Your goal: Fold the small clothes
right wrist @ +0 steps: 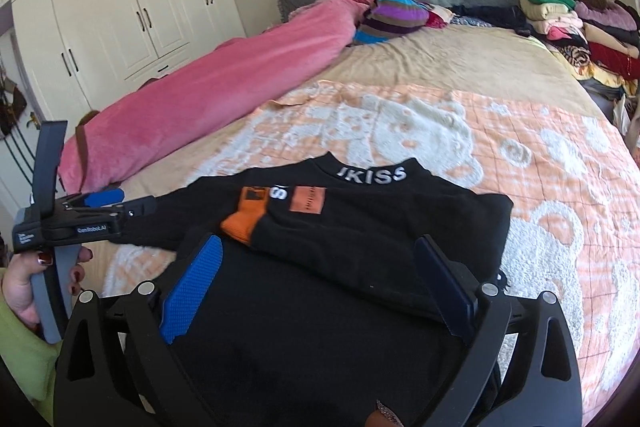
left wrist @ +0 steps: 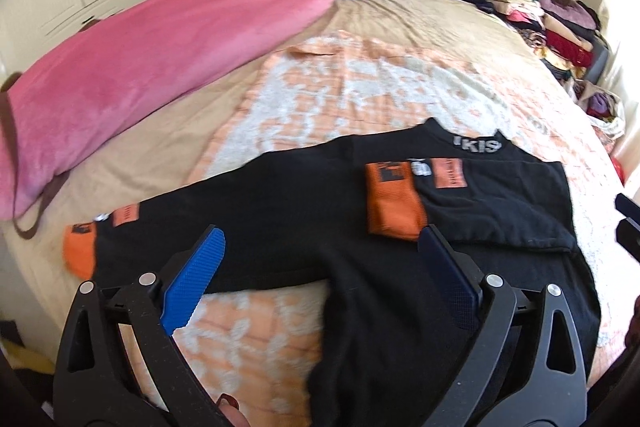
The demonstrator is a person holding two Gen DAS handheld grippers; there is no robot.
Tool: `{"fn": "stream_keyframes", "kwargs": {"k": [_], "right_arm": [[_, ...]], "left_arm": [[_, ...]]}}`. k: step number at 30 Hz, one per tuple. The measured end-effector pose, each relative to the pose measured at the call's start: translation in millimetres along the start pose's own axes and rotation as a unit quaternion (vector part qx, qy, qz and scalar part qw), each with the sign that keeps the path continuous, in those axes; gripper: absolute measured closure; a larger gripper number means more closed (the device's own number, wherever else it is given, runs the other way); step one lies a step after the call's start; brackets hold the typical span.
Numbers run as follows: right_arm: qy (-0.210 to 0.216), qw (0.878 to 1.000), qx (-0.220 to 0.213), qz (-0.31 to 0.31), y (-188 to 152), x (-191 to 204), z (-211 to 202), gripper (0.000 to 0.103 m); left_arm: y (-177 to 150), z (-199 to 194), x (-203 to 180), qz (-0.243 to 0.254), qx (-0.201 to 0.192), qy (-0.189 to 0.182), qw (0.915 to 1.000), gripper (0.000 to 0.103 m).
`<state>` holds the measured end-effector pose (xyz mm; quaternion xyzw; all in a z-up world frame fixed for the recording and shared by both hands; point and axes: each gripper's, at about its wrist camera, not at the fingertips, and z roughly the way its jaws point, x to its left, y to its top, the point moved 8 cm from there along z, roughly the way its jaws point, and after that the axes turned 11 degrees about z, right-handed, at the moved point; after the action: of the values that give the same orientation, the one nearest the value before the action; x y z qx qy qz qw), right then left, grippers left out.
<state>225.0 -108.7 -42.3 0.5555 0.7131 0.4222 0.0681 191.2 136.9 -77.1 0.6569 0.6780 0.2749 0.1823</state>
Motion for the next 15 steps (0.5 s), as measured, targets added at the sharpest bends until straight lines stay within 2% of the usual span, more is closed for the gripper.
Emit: {"fn": "stream_keyframes", "kwargs": {"k": [7, 15], "right_arm": [[0.009, 1.0, 0.011, -0.013, -1.6, 34.4, 7.7, 0.007], [0.022, 0.998, 0.039, -0.046, -19.0, 75.8, 34.4, 0.007]], "left_arm": [[-23.0, -0.9, 57.0, -0.046, 0.015, 0.029, 0.9984, 0.011], [-50.6, -1.6, 130.4, -0.117, 0.027, 0.062, 0.9908, 0.011]]}}
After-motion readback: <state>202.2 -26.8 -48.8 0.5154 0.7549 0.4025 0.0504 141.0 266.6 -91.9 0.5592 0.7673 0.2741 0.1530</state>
